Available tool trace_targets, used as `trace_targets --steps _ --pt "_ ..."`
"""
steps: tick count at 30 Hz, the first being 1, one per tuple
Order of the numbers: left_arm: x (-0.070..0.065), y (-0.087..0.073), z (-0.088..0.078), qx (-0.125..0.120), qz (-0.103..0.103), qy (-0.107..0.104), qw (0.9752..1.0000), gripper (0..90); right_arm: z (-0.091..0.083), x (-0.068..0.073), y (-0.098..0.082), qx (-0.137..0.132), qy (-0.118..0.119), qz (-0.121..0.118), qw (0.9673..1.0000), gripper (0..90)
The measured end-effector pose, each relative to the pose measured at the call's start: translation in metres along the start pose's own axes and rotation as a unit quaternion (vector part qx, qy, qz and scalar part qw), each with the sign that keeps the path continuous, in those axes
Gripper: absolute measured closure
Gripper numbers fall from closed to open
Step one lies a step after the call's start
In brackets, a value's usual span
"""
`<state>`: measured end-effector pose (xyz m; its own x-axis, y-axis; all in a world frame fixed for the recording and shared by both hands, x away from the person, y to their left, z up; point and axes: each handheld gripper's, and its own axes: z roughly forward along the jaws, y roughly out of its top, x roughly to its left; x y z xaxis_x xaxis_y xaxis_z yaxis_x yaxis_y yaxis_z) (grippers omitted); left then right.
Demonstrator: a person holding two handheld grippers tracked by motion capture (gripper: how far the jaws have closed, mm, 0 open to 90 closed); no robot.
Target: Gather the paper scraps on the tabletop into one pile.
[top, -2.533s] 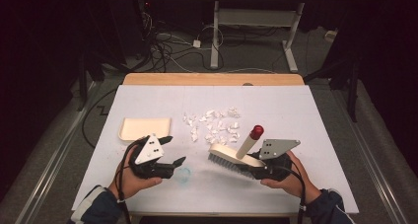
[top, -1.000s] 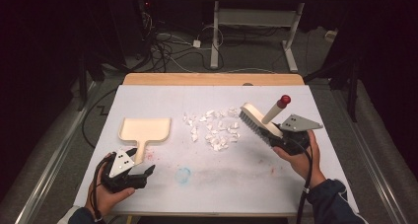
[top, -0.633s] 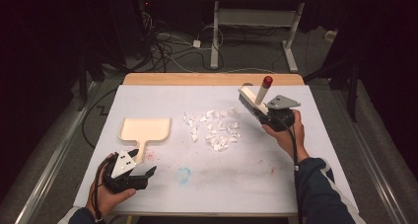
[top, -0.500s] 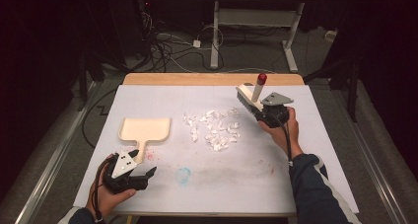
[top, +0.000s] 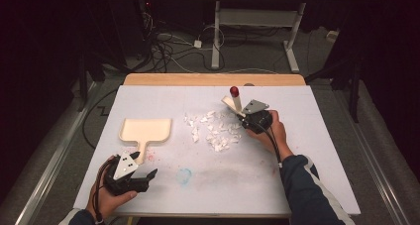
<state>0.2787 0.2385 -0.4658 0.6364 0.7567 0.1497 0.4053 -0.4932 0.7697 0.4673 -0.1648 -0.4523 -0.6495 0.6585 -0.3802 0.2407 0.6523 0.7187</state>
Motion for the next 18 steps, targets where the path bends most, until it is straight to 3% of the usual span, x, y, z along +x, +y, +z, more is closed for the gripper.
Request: trace_targets --steps 5,8,10,12,18 --pt "-0.001 0.0 0.001 0.003 0.001 -0.001 1.0 19.0 -0.013 0.011 -0.006 -0.012 0.028 -0.012 0.9995 67.5" --pt "-0.002 0.0 0.0 0.003 0.006 -0.001 1.0 19.0 -0.031 0.026 -0.011 -0.016 0.053 -0.043 0.9976 67.5" --pt "-0.002 0.001 0.0 0.004 0.007 -0.001 1.0 19.0 -0.039 0.032 -0.013 -0.017 0.067 -0.047 0.9965 67.5" --pt "-0.002 0.001 0.0 0.004 0.007 0.0 1.0 19.0 -0.048 0.037 -0.014 -0.017 0.071 -0.059 0.9956 67.6" --pt "-0.003 0.001 -0.001 0.003 0.007 0.001 1.0 19.0 -0.064 0.038 -0.015 -0.023 0.075 -0.054 0.9954 67.8"
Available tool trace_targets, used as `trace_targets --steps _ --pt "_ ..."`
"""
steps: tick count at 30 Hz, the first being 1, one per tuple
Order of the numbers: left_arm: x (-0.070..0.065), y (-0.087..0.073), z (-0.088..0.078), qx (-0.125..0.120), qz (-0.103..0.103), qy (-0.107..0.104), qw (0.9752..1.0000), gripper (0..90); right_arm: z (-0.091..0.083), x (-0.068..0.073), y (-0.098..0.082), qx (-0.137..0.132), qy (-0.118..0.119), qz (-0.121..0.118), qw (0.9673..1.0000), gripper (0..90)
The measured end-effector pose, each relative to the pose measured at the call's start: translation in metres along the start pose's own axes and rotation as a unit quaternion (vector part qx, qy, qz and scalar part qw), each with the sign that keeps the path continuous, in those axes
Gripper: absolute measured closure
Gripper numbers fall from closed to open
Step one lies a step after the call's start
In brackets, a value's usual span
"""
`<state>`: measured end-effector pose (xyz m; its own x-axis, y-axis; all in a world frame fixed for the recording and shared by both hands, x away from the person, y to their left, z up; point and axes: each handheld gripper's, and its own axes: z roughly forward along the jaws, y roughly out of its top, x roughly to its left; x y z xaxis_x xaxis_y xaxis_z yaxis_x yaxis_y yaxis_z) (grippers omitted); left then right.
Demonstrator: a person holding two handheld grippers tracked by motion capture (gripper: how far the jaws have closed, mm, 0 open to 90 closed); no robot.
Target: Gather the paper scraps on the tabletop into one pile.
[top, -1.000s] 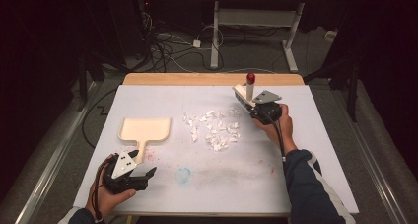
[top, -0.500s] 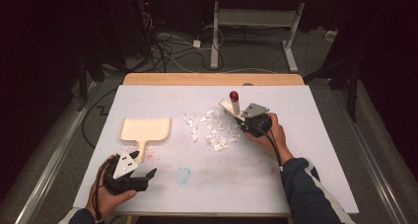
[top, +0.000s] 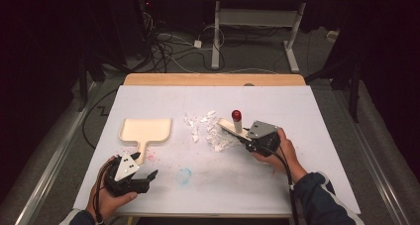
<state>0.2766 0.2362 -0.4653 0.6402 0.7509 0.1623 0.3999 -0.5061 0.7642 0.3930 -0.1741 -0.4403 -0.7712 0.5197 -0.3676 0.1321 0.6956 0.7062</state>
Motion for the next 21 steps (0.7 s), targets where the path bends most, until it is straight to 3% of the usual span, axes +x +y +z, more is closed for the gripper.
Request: trace_targets --steps 7,13,17,20,21 --pt "0.0 0.0 0.001 0.001 -0.003 0.001 1.0 19.0 -0.01 -0.009 0.006 -0.012 -0.005 0.015 0.9998 67.8" --pt "0.0 0.0 0.001 0.002 -0.004 0.001 1.0 19.0 -0.017 -0.021 0.02 -0.026 -0.03 0.018 0.999 67.7" --pt "0.0 0.001 0.001 0.003 -0.004 -0.001 1.0 19.0 -0.005 -0.034 0.032 -0.034 -0.036 0.028 0.9984 67.8" --pt "0.001 0.0 0.002 0.003 -0.006 -0.002 1.0 19.0 0.021 -0.046 0.044 -0.033 -0.048 0.025 0.998 67.8" --pt "0.002 0.0 0.002 0.005 -0.006 -0.004 1.0 19.0 0.021 -0.046 0.044 -0.033 -0.048 0.025 0.998 67.8"
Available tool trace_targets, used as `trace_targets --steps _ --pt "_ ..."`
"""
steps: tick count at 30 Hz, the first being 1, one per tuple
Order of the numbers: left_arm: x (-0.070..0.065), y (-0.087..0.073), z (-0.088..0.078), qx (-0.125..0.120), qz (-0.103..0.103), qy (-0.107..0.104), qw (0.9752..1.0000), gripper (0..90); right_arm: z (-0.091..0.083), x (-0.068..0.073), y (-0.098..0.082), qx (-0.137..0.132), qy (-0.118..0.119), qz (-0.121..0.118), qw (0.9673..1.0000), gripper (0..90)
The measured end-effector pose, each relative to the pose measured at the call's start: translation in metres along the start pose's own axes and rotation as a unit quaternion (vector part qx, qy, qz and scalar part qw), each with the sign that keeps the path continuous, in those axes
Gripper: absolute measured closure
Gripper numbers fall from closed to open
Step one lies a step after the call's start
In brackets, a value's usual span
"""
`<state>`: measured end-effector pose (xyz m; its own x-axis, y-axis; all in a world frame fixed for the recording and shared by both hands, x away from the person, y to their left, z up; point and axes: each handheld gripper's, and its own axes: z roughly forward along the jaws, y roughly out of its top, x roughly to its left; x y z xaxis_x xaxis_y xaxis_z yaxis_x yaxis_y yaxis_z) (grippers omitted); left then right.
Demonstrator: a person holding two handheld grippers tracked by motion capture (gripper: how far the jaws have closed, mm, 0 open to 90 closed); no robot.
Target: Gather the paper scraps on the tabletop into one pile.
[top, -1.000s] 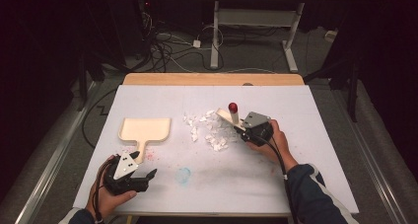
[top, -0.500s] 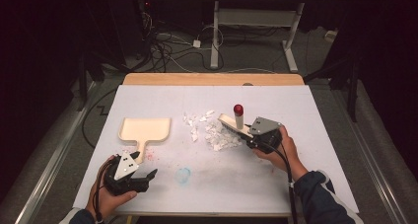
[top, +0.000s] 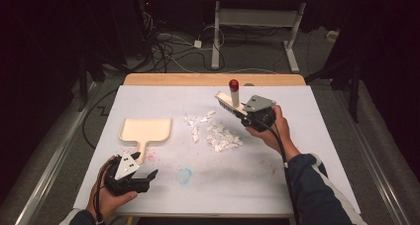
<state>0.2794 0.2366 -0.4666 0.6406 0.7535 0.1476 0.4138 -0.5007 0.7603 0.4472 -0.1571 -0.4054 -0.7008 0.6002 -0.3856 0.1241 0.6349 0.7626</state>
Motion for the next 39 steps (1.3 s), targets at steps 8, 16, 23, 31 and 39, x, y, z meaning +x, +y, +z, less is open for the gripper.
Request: trace_targets --steps 8,16,23,31,39 --pt "0.002 -0.001 0.003 0.004 -0.002 -0.007 1.0 19.0 0.061 -0.005 0.013 0.002 -0.018 -0.002 0.9998 67.8" --pt "0.001 0.0 0.003 0.006 -0.008 -0.001 0.9999 19.0 0.092 0.017 0.008 0.015 0.02 -0.02 0.9995 67.8" --pt "0.0 -0.001 0.004 0.012 0.0 -0.008 0.9999 19.0 0.07 0.025 -0.012 -0.005 0.087 -0.057 0.9946 67.2" --pt "-0.003 0.0 0.005 0.023 0.013 -0.005 0.9996 19.0 0.031 0.025 -0.029 -0.017 0.153 -0.087 0.9843 67.3" --pt "-0.004 0.0 0.005 0.025 0.014 -0.005 0.9996 19.0 0.006 0.022 -0.04 -0.026 0.166 -0.086 0.982 67.5"
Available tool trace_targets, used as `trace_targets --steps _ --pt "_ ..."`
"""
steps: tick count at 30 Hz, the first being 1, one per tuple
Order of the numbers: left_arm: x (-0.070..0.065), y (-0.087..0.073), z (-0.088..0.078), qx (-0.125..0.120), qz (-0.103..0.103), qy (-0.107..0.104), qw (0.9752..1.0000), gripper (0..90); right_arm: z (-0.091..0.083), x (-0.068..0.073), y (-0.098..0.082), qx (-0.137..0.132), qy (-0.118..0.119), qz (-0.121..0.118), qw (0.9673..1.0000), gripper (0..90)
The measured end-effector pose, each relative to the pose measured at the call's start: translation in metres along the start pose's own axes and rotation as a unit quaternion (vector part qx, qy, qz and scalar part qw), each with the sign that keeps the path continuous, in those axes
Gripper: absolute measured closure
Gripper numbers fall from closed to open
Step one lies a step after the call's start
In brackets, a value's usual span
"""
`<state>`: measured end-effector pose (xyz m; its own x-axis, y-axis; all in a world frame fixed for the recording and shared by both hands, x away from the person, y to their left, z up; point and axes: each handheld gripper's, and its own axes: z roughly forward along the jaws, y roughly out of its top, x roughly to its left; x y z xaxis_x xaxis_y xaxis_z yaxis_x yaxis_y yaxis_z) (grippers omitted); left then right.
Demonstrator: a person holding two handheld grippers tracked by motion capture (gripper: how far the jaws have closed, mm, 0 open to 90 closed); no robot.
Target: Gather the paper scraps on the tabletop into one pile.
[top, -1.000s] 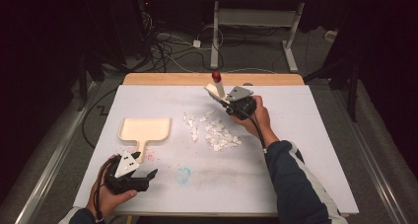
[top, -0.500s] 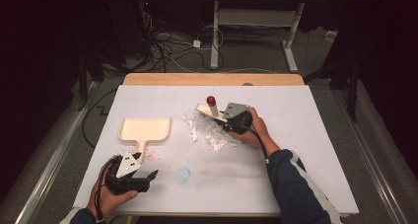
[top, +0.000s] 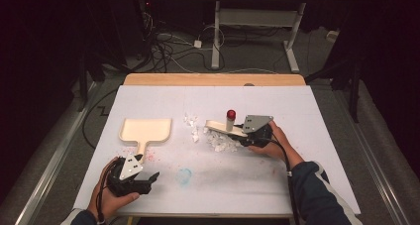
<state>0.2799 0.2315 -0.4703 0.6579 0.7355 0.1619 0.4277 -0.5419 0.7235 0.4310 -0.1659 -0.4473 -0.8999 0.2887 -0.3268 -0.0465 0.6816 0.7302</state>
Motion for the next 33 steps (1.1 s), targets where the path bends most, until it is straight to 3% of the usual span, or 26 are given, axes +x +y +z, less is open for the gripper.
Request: trace_targets --steps 6,9,10,12,13,16,18,19,20,21,22,23,24,25,26,29,30,31,33 --pt "0.001 0.0 0.0 0.0 -0.002 -0.002 1.0 19.0 -0.005 -0.007 -0.001 -0.012 -0.023 0.013 0.9996 67.7" --pt "0.0 0.0 0.0 0.0 0.0 -0.003 1.0 19.0 -0.01 -0.011 0.002 -0.01 -0.053 0.012 0.9985 67.7" --pt "0.0 0.0 0.0 0.0 0.001 -0.003 1.0 19.0 -0.01 -0.011 0.002 -0.01 -0.053 0.012 0.9985 67.7" --pt "0.0 0.0 0.0 0.0 0.0 -0.003 1.0 19.0 -0.015 -0.014 0.008 -0.023 -0.065 0.041 0.9968 67.7" --pt "0.0 0.0 0.0 0.0 0.0 -0.003 1.0 19.0 -0.015 -0.014 0.008 -0.023 -0.065 0.041 0.9968 67.7" --pt "0.0 0.0 -0.001 0.0 -0.001 -0.001 1.0 19.0 -0.02 -0.017 0.02 -0.036 -0.09 0.09 0.9912 67.7" --pt "0.0 0.0 -0.001 -0.001 -0.002 -0.001 1.0 19.0 -0.023 -0.016 0.03 -0.049 -0.094 0.131 0.9856 67.7" --pt "0.0 0.0 -0.001 -0.001 -0.001 -0.002 1.0 19.0 -0.023 -0.012 0.041 -0.06 -0.093 0.167 0.9797 67.7" --pt "0.0 0.0 -0.001 -0.001 -0.001 -0.001 1.0 19.0 -0.022 -0.009 0.047 -0.067 -0.092 0.183 0.9765 67.7" --pt "0.0 0.0 -0.002 -0.001 -0.001 -0.001 1.0 19.0 -0.022 -0.009 0.047 -0.067 -0.092 0.183 0.9765 67.7" --pt "0.0 0.0 -0.002 -0.001 0.0 -0.001 1.0 19.0 -0.02 -0.005 0.052 -0.072 -0.092 0.201 0.9725 67.7" --pt "0.0 0.0 -0.002 0.0 0.0 -0.001 1.0 19.0 -0.014 0.002 0.062 -0.088 -0.082 0.244 0.9624 67.7" --pt "0.0 0.0 -0.002 0.0 0.001 -0.001 1.0 19.0 -0.014 0.002 0.062 -0.088 -0.082 0.244 0.9624 67.7" --pt "0.0 0.0 -0.002 0.0 0.001 0.0 1.0 19.0 -0.01 0.007 0.067 -0.095 -0.077 0.265 0.9564 67.7" --pt "0.0 0.0 -0.002 -0.001 0.001 -0.001 1.0 19.0 0.002 0.018 0.076 -0.103 -0.077 0.297 0.9462 67.8" --pt "0.0 0.0 -0.003 -0.002 0.001 -0.001 1.0 19.0 0.026 0.031 0.086 -0.104 -0.077 0.334 0.9335 67.8" --pt "0.0 -0.001 -0.004 -0.002 0.001 -0.002 1.0 19.0 0.026 0.031 0.086 -0.104 -0.077 0.334 0.9335 67.8" --pt "0.0 -0.001 -0.004 -0.002 0.002 -0.003 1.0 19.0 0.035 0.035 0.088 -0.103 -0.083 0.344 0.9294 67.8" --pt "0.0 -0.001 -0.004 -0.003 0.0 -0.005 1.0 19.0 0.059 0.042 0.09 -0.097 -0.095 0.382 0.9143 67.8"
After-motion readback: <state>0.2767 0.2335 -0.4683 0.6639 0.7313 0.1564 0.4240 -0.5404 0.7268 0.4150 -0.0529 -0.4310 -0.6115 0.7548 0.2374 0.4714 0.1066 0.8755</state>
